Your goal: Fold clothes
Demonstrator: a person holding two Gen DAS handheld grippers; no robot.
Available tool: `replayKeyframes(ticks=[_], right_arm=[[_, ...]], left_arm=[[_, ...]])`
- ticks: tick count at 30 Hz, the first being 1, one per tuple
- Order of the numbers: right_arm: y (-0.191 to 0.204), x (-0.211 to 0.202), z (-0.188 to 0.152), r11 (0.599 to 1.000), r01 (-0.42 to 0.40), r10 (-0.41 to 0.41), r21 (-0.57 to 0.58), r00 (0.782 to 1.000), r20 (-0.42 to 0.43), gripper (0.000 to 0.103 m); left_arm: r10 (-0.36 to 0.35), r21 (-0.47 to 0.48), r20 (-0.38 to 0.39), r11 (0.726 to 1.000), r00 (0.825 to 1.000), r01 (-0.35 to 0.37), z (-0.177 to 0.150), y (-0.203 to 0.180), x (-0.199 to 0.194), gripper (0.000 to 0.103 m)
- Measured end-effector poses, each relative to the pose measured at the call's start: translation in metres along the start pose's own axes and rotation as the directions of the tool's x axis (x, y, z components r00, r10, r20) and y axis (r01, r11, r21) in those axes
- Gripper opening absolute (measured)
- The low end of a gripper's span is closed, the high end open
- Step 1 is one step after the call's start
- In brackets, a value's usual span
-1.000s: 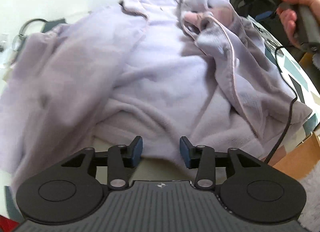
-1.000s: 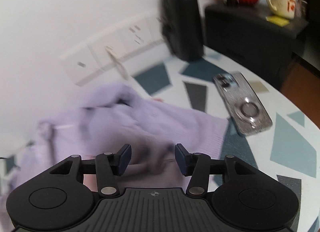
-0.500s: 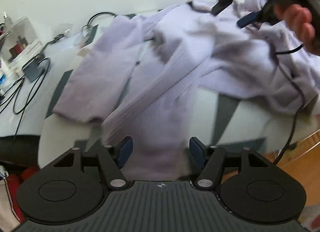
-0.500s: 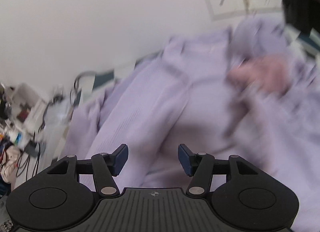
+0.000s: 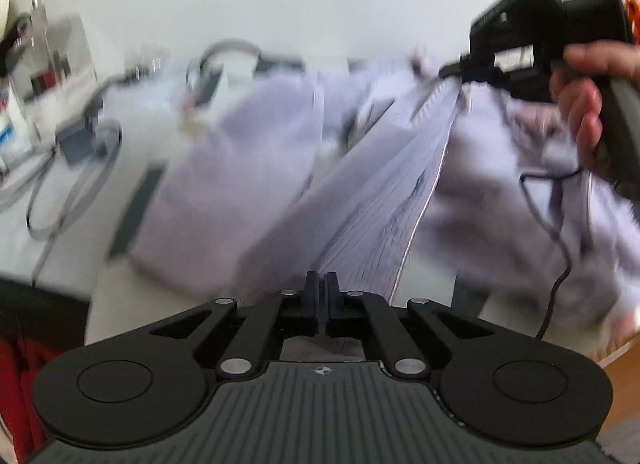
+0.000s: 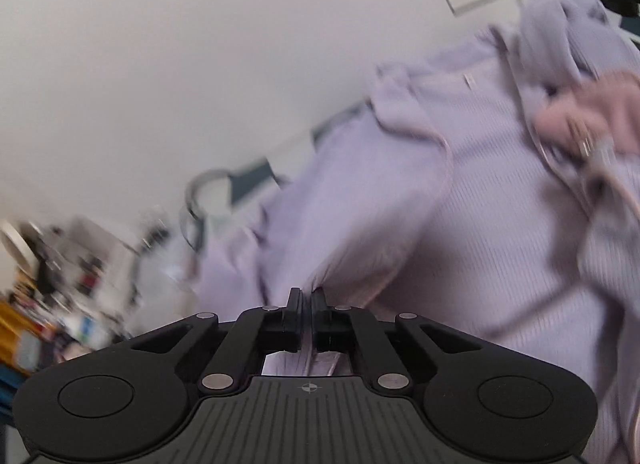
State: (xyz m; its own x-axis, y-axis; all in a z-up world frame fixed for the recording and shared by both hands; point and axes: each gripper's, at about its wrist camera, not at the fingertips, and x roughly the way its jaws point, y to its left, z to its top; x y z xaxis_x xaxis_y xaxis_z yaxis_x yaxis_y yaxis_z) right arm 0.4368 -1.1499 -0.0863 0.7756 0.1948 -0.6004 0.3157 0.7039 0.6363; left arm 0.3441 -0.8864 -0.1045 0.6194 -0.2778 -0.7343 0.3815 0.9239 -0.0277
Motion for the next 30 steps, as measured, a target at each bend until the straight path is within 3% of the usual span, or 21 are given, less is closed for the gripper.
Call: replayKeyframes(ticks=[4,7,12,15,19,21,24,25,28,30], right_arm=[[0.004,-0.011,0.049,0.998,-0.056,0.053,0.023,0.992,0.113,0.003],[-0.001,-0.010,0.093,0.998,-0.050,0.041,0.043,0.982,0.183,0.003],[-0.033,0.020,0.164,0.996,0.044,-0.061,0.083,0.975,0.214,0.003],[-0.058,0.054,0.188,0.989,0.124,-0.138,0.080,0.972,0.191,0.004],[-0.084,0.096,0.190,0.966,0.254,-0.256,0.039,0.962,0.092,0.012],[-0.090,0.097,0.181,0.966,0.254,-0.257,0.040,0.962,0.095,0.022],[-0.089,0.081,0.171,0.972,0.231,-0.234,0.039,0.966,0.113,0.047],[-0.089,0.075,0.167,0.972,0.231,-0.234,0.044,0.965,0.117,0.049],[-0.094,0.049,0.154,0.972,0.206,-0.221,0.113,0.965,0.143,0.048],[-0.099,0.025,0.135,0.960,0.210,-0.246,0.184,0.949,0.199,0.048]], left_arm=[[-0.086,-0.044,0.084,0.995,0.993,0.089,0.055,-0.010,0.000,0.002],[-0.156,-0.037,0.114,0.986,0.981,0.161,0.090,-0.029,0.019,0.002],[-0.254,-0.052,0.089,0.964,0.963,0.259,0.126,-0.074,0.088,0.002],[-0.302,-0.093,0.041,0.948,0.953,0.304,0.130,-0.098,0.139,0.005],[-0.258,-0.004,-0.126,0.966,0.958,0.260,0.113,-0.129,0.185,0.015],[-0.281,0.057,-0.114,0.956,0.953,0.288,0.104,-0.130,0.173,0.019],[-0.334,0.082,-0.066,0.937,0.940,0.339,0.097,-0.114,0.141,0.052],[-0.352,0.085,-0.039,0.931,0.935,0.354,0.095,-0.106,0.129,0.056],[-0.380,0.069,-0.007,0.923,0.925,0.379,0.085,-0.079,0.103,0.056],[-0.356,0.041,-0.007,0.934,0.935,0.356,0.078,-0.064,0.099,0.056]])
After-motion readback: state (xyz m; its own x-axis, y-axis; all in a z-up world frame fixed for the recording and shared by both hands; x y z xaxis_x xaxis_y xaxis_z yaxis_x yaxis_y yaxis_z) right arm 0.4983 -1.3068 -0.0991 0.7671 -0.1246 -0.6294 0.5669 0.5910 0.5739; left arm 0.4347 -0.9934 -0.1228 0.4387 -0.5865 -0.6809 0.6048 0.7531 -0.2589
